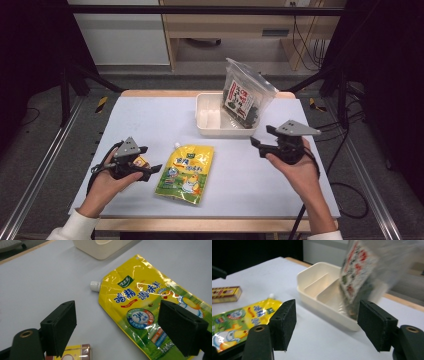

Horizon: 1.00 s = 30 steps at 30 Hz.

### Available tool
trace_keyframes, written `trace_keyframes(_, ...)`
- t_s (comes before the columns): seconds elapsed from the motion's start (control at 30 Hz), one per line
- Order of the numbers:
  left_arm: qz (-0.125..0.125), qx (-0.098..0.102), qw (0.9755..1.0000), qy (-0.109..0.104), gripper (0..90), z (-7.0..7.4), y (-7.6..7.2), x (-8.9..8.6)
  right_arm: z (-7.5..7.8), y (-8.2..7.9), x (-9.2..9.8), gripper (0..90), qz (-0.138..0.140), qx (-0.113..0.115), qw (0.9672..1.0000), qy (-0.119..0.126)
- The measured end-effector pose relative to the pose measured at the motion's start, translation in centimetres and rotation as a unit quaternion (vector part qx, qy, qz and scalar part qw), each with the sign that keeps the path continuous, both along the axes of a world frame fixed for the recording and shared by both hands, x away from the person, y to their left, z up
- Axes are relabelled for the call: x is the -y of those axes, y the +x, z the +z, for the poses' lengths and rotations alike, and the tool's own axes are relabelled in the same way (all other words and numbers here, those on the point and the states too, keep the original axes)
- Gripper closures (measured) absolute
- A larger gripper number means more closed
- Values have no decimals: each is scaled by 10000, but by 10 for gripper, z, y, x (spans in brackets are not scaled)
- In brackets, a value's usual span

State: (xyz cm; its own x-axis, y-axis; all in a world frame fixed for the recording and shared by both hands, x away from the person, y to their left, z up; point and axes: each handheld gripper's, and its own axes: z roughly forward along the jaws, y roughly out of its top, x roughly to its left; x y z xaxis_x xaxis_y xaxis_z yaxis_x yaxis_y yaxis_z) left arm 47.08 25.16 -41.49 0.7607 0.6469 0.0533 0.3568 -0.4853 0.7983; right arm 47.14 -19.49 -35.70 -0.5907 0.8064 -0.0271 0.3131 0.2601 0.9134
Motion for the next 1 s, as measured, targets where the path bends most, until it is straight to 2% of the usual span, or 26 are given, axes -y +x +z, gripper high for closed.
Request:
trace_keyframes(0.2, 0, 34, 10000, 26, 140, -8, -17, 6, -27, 5, -46, 251, 359, -283, 9988, -147)
trace_keyframes(0.37, 25, 53, 10000, 14, 117, -11, -32, 5, -45, 17, -69, 235, 318, -598, 9976, -165)
trace_keyframes(0.43, 51, 71, 10000, -16, 114, -13, -36, 2, -52, 24, -76, 212, 347, -731, 9964, -251)
trace_keyframes(0.57, 91, 55, 9999, 6, 101, -19, -35, 0, -63, 31, -88, 189, 441, -942, 9943, -214)
trace_keyframes(0.63, 127, 37, 9999, 28, 92, -21, -34, -2, -66, 33, -91, 187, 487, -1013, 9933, -287)
trace_keyframes(0.73, 185, 51, 9998, -13, 75, -22, -34, -4, -70, 39, -94, 218, 528, -1228, 9908, -220)
trace_keyframes(0.8, 230, 44, 9997, -14, 74, -23, -34, -5, -72, 42, -95, 237, 551, -1232, 9907, -195)
trace_keyframes(0.87, 273, -12, 9996, 1, 73, -25, -35, -6, -74, 45, -98, 234, 588, -1371, 9886, -195)
trace_keyframes(1.0, 324, -47, 9995, 46, 73, -28, -39, -7, -80, 50, -106, 236, 666, -1467, 9866, -255)
